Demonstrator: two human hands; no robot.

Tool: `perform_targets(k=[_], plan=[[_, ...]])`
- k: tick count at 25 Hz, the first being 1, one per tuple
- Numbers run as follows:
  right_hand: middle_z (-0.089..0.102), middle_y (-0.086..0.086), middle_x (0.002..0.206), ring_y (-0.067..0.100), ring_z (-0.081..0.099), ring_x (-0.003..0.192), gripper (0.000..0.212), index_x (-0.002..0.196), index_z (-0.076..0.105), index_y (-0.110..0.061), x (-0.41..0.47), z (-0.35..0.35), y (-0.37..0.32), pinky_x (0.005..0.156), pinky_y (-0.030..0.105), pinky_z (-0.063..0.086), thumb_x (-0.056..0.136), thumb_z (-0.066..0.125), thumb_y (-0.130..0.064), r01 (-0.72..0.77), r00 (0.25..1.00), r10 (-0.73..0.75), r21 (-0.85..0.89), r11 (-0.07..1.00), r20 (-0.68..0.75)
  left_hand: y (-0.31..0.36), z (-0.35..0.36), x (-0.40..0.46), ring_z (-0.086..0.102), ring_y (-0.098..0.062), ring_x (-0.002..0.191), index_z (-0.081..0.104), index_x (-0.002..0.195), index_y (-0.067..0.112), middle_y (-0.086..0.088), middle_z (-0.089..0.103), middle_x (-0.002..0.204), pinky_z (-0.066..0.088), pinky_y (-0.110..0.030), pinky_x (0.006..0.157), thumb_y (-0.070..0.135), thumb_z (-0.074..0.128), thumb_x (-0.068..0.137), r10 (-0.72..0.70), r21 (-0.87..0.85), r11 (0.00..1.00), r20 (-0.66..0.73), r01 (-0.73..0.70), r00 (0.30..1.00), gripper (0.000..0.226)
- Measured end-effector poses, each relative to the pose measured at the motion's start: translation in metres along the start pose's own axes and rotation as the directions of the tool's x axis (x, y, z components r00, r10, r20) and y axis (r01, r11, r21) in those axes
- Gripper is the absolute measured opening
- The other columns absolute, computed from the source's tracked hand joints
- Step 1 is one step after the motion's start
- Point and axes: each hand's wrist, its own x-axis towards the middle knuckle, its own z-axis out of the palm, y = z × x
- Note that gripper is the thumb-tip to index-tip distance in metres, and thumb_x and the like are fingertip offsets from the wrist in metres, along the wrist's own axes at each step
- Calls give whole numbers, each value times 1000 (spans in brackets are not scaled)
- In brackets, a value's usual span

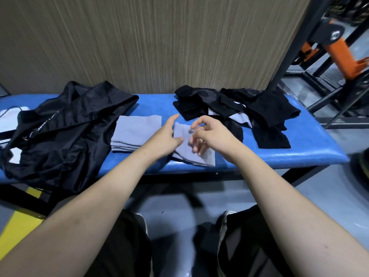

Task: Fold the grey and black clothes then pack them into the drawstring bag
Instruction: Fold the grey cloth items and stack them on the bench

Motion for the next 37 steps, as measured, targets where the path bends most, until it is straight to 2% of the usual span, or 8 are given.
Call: perform_targets(k=[2, 5, 8, 11, 18, 25, 33, 37], plan=[[64, 20, 82, 20, 56, 53, 19, 93, 58, -14, 2, -14, 10, 49, 29, 49, 83, 51, 0, 6, 990, -42, -260, 966, -132, 1, 0, 0, 46, -20, 64, 28, 148, 45, -14, 47, 75, 39, -33, 65, 11, 57, 94, 57, -18, 998, 3, -57, 998, 70], [54, 5, 70, 15, 45, 53, 21, 95, 58, -17, 1, -32, 22, 50, 23, 39, 79, 62, -4, -43, 990, -12, -378, 925, -142, 5, -2, -2, 54, -16, 71, 50, 124, 41, -6, 66, 94, 43, -31, 67, 2, 54, 93, 107, -97, 989, -19, -109, 994, 50], [52, 2, 73, 17, 48, 63, 26, 99, 58, -21, -6, -39, 23, 59, 31, 40, 79, 69, -9, -84, 994, 65, -219, 972, -93, 6, -4, -2, 55, -14, 89, 62, 107, 31, -3, 64, 116, 49, -34, 78, 0, 53, 94, 129, -142, 980, -78, -139, 989, 35], [56, 7, 82, 18, 52, 71, 31, 109, 57, -21, -11, -40, 18, 66, 30, 42, 84, 71, -10, -74, 997, 74, -16, 997, -3, 13, -7, -4, 50, -3, 72, 64, 112, 25, 2, 59, 96, 39, -14, 59, 0, 51, 96, 136, -223, 963, -94, -154, 986, 32], [54, 8, 75, 17, 54, 62, 29, 111, 58, -10, -3, -16, -3, 54, 30, 47, 88, 61, 9, 82, 997, -72, 344, 935, -40, 6, -37, -5, 41, -10, 78, 66, 109, 29, 7, 48, 88, 38, -25, 71, 15, 62, 93, 113, -286, 942, -230, -178, 967, 22], [49, 7, 93, 16, 47, 50, 24, 107, 63, -11, 26, 61, -27, 50, 31, 45, 87, 60, 2, 175, 981, -159, 157, 972, -111, -24, -89, -23, 52, 0, 68, 67, 112, 19, 8, 60, 87, 42, -16, 62, 9, 66, 91, 55, -245, 953, -443, -180, 895, 24], [50, 7, 107, 9, 50, 76, 31, 111, 64, -18, 58, 100, -18, 78, 24, 45, 82, 62, -7, 191, 975, -216, -291, 938, -56, -63, -108, -22, 58, -17, 118, 66, 120, 24, 0, 56, 137, 43, -35, 107, 18, 67, 89, -36, -6, 999, -440, 37, 897, 31], [42, 3, 109, 11, 54, 83, 31, 115, 61, -19, 53, 98, -15, 87, 27, 46, 84, 61, -12, 201, 974, -225, -373, 906, -20, -56, -100, -24, 37, -26, 129, 59, 128, 26, -5, 42, 135, 30, -28, 106, 29, 64, 92, 15, 277, 953, -455, 125, 890, 36]])
